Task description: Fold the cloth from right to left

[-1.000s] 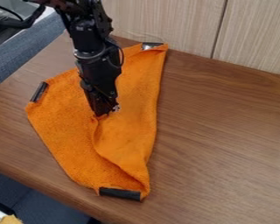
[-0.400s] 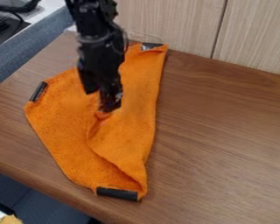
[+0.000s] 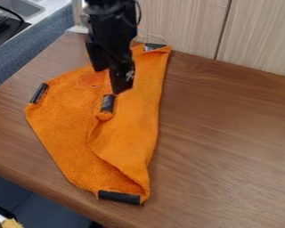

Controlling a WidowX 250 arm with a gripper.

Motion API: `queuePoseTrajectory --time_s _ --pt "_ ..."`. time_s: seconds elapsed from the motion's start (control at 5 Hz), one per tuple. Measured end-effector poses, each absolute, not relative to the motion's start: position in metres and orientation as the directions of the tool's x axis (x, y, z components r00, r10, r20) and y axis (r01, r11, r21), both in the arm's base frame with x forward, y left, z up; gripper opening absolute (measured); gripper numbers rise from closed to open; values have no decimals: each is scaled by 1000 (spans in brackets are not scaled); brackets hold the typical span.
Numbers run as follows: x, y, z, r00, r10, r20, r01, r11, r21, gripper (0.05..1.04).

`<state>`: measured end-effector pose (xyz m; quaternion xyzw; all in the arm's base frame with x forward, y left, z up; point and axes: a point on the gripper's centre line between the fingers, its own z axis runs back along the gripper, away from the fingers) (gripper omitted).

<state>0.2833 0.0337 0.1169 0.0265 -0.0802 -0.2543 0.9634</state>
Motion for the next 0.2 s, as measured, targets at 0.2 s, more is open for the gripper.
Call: queuePoseTrajectory --time_s 0.2 --pt "290 28 138 854 -500 147 493 866 80 1000"
